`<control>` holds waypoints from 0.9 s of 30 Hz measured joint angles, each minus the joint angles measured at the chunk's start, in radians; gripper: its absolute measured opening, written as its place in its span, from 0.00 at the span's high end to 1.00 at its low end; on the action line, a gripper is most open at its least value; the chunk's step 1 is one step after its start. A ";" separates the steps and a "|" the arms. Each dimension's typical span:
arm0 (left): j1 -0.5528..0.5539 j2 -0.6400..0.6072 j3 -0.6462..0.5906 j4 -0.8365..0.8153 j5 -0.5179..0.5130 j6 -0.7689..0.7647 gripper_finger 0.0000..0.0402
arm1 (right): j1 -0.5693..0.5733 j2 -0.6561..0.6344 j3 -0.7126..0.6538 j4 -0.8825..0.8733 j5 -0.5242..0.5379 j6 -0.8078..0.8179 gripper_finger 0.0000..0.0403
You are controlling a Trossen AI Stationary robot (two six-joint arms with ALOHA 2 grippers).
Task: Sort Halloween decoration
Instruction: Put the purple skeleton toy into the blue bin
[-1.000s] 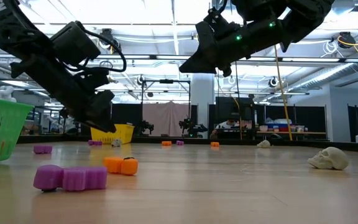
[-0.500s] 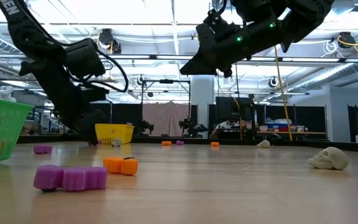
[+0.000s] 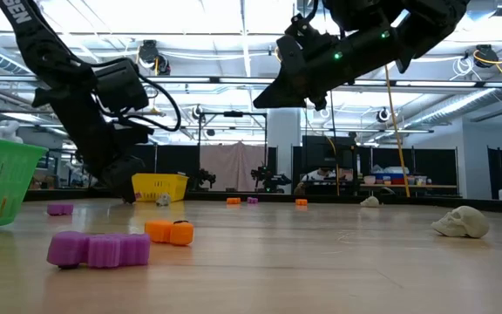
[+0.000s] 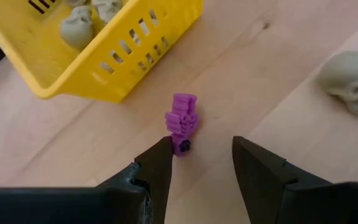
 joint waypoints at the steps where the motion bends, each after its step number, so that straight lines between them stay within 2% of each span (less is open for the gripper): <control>1: 0.000 0.000 0.005 -0.006 0.004 0.005 0.60 | 0.000 0.000 0.000 0.000 0.000 0.000 1.00; 8: 0.016 0.000 0.082 -0.166 0.008 0.022 0.60 | 0.000 0.000 0.000 -0.002 0.000 0.000 1.00; 14: 0.063 -0.001 0.094 -0.176 0.008 0.047 0.60 | 0.000 0.000 0.000 -0.002 0.000 0.000 1.00; 27: 0.216 0.000 0.094 -0.167 0.231 0.148 0.61 | 0.000 0.000 0.000 -0.003 -0.005 0.000 1.00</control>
